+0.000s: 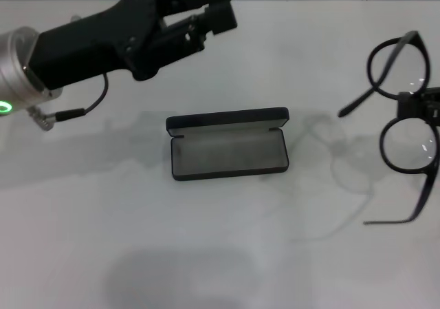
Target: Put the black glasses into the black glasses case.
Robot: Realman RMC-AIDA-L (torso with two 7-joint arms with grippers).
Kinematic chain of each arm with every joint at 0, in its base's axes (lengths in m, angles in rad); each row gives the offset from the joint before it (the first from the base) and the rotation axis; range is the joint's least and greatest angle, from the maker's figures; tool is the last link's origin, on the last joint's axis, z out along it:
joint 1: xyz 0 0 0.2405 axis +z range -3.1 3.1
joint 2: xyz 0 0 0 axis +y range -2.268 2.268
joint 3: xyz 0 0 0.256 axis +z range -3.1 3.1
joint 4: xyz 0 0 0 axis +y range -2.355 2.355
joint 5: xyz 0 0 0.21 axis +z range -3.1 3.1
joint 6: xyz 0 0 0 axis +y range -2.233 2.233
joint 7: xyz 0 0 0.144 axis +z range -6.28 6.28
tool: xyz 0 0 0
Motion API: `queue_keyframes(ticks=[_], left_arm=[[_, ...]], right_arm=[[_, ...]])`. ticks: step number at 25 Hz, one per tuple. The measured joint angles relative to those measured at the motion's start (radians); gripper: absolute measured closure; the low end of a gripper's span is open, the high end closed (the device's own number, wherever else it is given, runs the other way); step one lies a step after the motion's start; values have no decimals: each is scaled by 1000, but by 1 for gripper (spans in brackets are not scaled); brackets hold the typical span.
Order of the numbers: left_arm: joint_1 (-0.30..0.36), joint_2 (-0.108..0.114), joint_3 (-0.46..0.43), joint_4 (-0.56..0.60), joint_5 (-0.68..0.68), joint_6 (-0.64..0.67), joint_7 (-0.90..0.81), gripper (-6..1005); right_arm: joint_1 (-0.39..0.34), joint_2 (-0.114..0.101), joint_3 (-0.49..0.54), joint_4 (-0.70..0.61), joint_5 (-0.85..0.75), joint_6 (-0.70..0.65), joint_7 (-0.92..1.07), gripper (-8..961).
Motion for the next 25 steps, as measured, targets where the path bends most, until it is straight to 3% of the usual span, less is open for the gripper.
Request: queue_keyframes(ticks=[3,5,11,16,25], left_arm=[[-20,-1,-2,-5,-6,-3,35,477],[-31,1,-1,-6,-7,-3,47,730],[-71,-2,6,-11,8,-16,71,853],[-112,-9,9,-57,38,-116,124,955],[-173,-26,18,-125,107,-190,176,980]], right_arm=[[11,13,-9,21,-2,19,2,844],[24,16,-16,51,-3,32,2,844],[72,13,-23,125,-3,49,15,844],[102,24,-47,129,-5,79,49,843],[158,35,-57,174,-9,115,70,843]])
